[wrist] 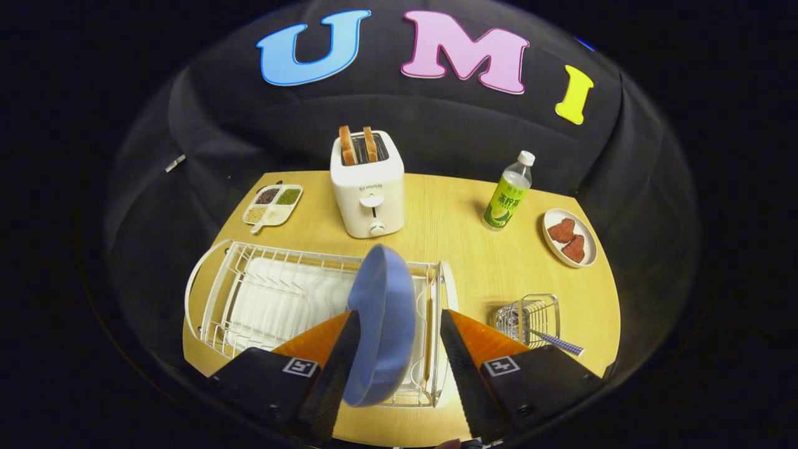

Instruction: Take the plate from the dish rack, then take the spoon from the basket and place it into the plate.

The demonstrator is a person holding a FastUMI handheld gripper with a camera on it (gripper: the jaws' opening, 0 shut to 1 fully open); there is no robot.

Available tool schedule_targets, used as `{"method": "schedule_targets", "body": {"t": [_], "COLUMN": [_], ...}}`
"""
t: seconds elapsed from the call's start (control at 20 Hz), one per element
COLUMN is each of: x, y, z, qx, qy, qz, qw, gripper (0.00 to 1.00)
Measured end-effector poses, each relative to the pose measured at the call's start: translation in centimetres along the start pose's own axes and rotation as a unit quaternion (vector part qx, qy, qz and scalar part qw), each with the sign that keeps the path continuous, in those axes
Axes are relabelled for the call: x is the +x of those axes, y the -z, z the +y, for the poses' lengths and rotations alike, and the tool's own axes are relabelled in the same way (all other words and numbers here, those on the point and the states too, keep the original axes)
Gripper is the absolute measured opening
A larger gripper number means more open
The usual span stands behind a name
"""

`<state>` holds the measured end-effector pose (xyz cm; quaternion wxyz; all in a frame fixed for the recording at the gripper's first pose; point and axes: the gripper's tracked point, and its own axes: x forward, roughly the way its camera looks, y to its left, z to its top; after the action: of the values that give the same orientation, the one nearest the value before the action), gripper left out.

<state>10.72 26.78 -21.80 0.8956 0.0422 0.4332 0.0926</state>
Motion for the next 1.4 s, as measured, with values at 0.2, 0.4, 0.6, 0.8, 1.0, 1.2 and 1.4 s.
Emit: {"method": "schedule_targets", "body": {"t": [0.2, 0.4, 0.6, 0.8, 1.0, 1.2, 1.4], "x": [1.8, 1.7, 1.1, -0.2, -2.8, -6.8, -10.6], "y": [1.3, 0.9, -0.6, -2.4, -3.7, -3.9, -1.7], "z": [-0.3, 0.3, 0.3, -0.8, -1.8, -3.7, -7.9], "qx": [-0.008, -0.013, -0.037, -0.049, -0.019, 0.019, 0.049], "qy": [0.038, 0.053, 0.067, 0.075, 0.046, -0.017, -0.066], "qz": [0.033, 0.045, 0.029, 0.0, -0.035, -0.067, -0.081], "qw": [0.999, 0.998, 0.997, 0.996, 0.998, 0.997, 0.993], "gripper": [0.53, 0.32, 0.31, 0.29, 0.29, 0.29, 0.29]}}
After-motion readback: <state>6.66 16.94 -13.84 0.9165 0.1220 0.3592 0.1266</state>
